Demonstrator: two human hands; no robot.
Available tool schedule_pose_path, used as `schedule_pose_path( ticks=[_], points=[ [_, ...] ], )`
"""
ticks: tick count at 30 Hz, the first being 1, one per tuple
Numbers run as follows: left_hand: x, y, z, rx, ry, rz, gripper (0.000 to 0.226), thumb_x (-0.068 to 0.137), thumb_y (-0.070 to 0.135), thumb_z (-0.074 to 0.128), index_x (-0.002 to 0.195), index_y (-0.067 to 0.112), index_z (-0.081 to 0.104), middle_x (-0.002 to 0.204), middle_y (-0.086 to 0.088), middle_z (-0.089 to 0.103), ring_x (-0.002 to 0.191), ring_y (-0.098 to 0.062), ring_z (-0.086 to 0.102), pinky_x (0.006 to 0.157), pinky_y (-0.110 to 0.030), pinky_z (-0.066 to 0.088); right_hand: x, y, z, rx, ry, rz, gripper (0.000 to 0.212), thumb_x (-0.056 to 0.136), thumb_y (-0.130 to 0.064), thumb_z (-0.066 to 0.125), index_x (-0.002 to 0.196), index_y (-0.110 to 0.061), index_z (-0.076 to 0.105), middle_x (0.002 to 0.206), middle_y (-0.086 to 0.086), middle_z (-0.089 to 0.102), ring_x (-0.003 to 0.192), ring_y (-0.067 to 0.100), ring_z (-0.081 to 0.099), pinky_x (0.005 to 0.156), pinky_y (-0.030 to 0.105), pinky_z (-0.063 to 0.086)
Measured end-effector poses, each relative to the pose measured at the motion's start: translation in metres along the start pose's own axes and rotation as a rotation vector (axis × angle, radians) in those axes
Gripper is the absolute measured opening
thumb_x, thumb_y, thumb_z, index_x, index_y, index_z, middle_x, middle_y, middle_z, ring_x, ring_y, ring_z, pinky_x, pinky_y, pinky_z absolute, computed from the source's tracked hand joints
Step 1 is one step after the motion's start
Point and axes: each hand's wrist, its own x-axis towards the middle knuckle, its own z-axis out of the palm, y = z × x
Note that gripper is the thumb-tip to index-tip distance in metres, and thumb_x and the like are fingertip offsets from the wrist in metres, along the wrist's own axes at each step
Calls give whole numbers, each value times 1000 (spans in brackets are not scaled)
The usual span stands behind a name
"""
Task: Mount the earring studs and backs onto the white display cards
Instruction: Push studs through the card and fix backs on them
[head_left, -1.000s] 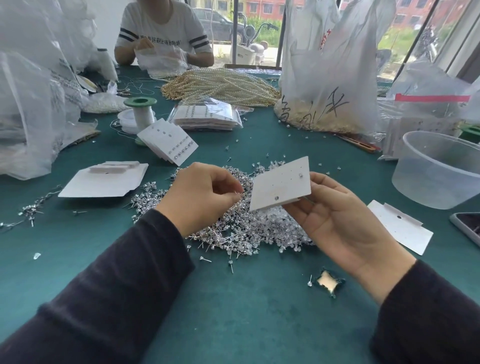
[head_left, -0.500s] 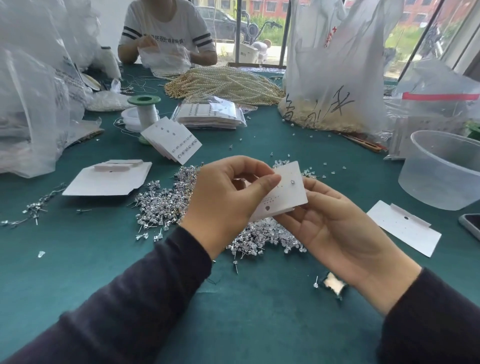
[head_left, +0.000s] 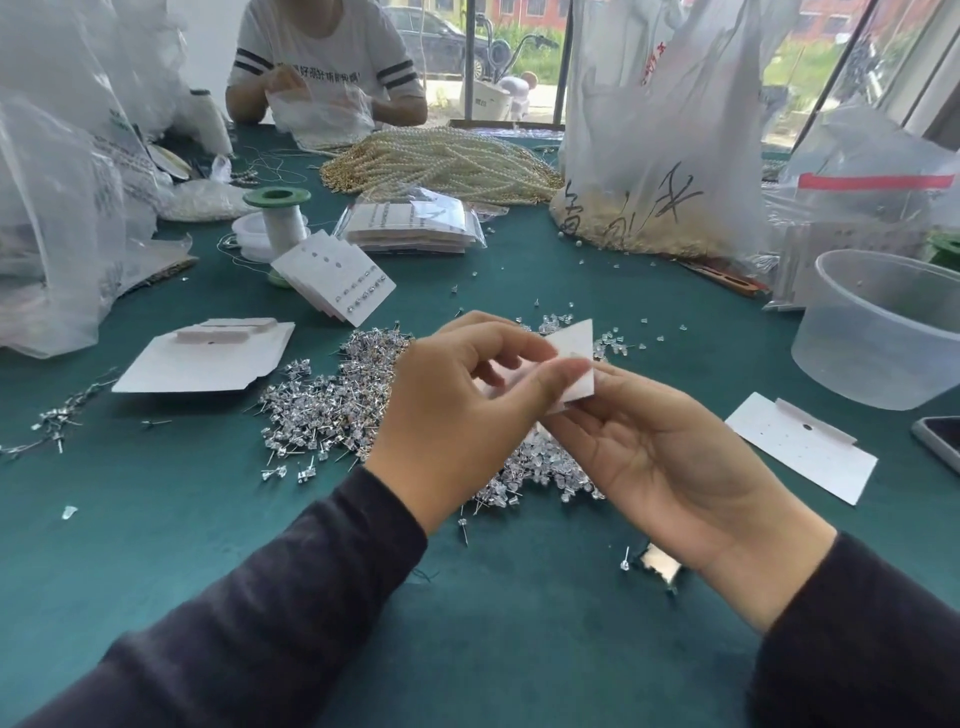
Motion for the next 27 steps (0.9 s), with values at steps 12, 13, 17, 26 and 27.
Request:
schedule_pose_path(
  ticks=[12, 13, 17, 26, 27],
  points=[
    [-2, -3, 0, 338, -60, 266, 27, 66, 18, 72, 90, 7, 69, 91, -4, 64, 79, -15, 62, 77, -25, 49, -1, -2, 0, 66, 45, -1, 26, 73, 5, 52, 91, 8, 70, 93, 15, 70, 82, 18, 69, 66, 19, 55],
    [-3, -3, 0, 324, -55, 257, 26, 67, 19, 71, 90, 7, 69, 91, -4, 64, 79, -15, 62, 76, -25, 49, -1, -2, 0, 65, 39, -4, 29, 72, 6, 51, 97, 10, 67, 97, 17, 69, 85, 19, 68, 67, 19, 55],
    [-4, -1, 4, 246, -41, 212, 27, 67, 25, 71, 89, 9, 70, 89, -1, 64, 77, -9, 61, 75, -22, 50, 2, 2, -1, 22, 116, -43, 37, 71, 7, 55, 107, 15, 58, 97, 21, 65, 82, 21, 64, 64, 18, 55],
    [-6, -3, 5, 367, -105, 290, 37, 65, 25, 75, 95, 4, 69, 96, -6, 66, 84, -17, 63, 79, -23, 48, 3, 3, 0, -101, 168, -77, 19, 77, -3, 58, 92, 8, 65, 75, 11, 65, 64, 14, 60, 55, 17, 51],
    [-6, -3, 6, 396, -99, 313, 32, 68, 20, 74, 95, 2, 69, 95, -8, 67, 84, -19, 64, 78, -25, 48, 3, 3, -1, -109, 172, -83, 19, 74, -4, 59, 89, 5, 65, 76, 11, 65, 66, 15, 60, 58, 19, 51]
  ],
)
